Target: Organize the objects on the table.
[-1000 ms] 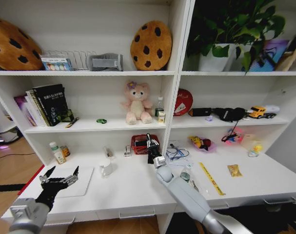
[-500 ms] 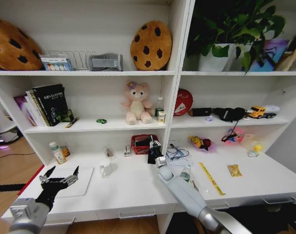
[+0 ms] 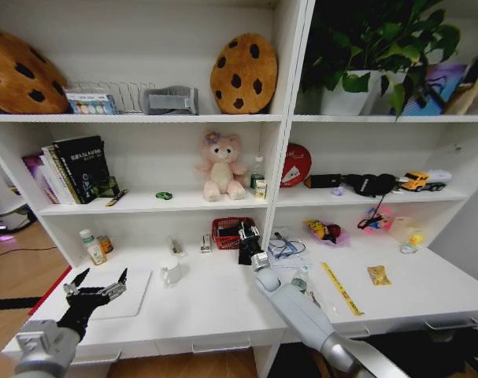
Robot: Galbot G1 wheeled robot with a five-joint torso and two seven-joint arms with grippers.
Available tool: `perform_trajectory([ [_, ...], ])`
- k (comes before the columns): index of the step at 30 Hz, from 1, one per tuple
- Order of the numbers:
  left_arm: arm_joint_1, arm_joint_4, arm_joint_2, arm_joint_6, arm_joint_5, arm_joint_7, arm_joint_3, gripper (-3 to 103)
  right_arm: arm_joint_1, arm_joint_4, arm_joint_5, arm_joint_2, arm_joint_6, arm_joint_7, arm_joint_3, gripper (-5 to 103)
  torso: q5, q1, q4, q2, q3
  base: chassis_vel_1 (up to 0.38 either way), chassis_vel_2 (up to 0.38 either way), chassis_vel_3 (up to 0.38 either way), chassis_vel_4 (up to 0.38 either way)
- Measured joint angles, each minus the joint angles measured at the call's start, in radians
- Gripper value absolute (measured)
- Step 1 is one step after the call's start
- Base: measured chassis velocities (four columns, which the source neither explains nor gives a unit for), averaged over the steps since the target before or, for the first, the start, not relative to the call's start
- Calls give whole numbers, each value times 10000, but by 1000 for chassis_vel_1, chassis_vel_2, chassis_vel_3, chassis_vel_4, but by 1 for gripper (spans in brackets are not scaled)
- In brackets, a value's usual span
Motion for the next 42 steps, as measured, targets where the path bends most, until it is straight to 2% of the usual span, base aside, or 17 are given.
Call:
perform_trajectory([
  [1,0,0,0,0,0,0,0,100,-26,61,5,-29,-12,9,1,57,1,0,1,0,0,0,0,0,0],
  [2,0,0,0,0,0,0,0,100,-63,186,56,-84,-57,15,-2,68,1,0,1,0,0,0,0,0,0],
  [5,0,0,0,0,1,0,0,100,-128,441,177,-180,-171,16,-6,68,1,0,2,0,0,0,0,0,0],
  [6,0,0,0,0,0,0,0,100,-266,946,357,-371,-426,7,-5,78,1,0,2,0,0,0,0,0,0],
  [7,0,0,0,0,0,0,0,100,-266,946,357,-371,-426,7,-5,78,1,0,2,0,0,0,0,0,0],
  [9,0,0,0,0,0,1,0,100,-610,2365,1066,-1052,-1654,50,-58,89,2,0,0,1,0,0,0,0,0],
  [10,0,0,0,0,0,1,0,100,-610,2365,1066,-1052,-1654,50,-58,89,2,0,0,1,0,0,0,0,0],
  [11,0,0,0,0,0,1,0,100,-765,3083,1353,-1489,-2115,285,-220,94,-1,-1,-2,1,-1,0,0,0,0],
  [13,0,0,0,0,1,-1,-1,100,-971,3909,1439,-2039,-2547,802,-511,99,1,-2,1,1,0,0,0,0,0],
  [14,0,0,0,0,1,-1,-1,100,-971,3909,1439,-2039,-2547,802,-511,99,1,-2,1,1,0,0,0,0,0],
  [18,0,0,0,0,0,0,0,100,-1535,5533,2126,-2683,-3677,2486,-1020,100,1,-2,-1,1,-1,0,0,0,0],
  [19,0,0,0,0,0,0,0,100,-1535,5533,2126,-2683,-3677,2486,-1020,100,1,-2,-1,1,-1,0,0,0,0],
  [20,0,0,0,0,0,0,0,100,-1682,5853,2317,-2746,-3941,2909,-1160,100,1,-2,-1,2,-1,0,0,0,0],
  [22,0,0,0,0,0,0,0,100,-1877,6094,2421,-2827,-4145,3252,-1303,100,0,-3,1,2,-1,0,0,0,0],
  [32,0,0,0,0,0,0,0,100,-2721,6244,2617,-3101,-4540,3439,-1112,100,0,-2,1,1,-1,0,0,0,0],
  [42,0,0,0,0,0,0,0,100,-3290,5756,2598,-3039,-4905,3632,-971,100,1,-2,0,1,-1,0,0,0,0],
])
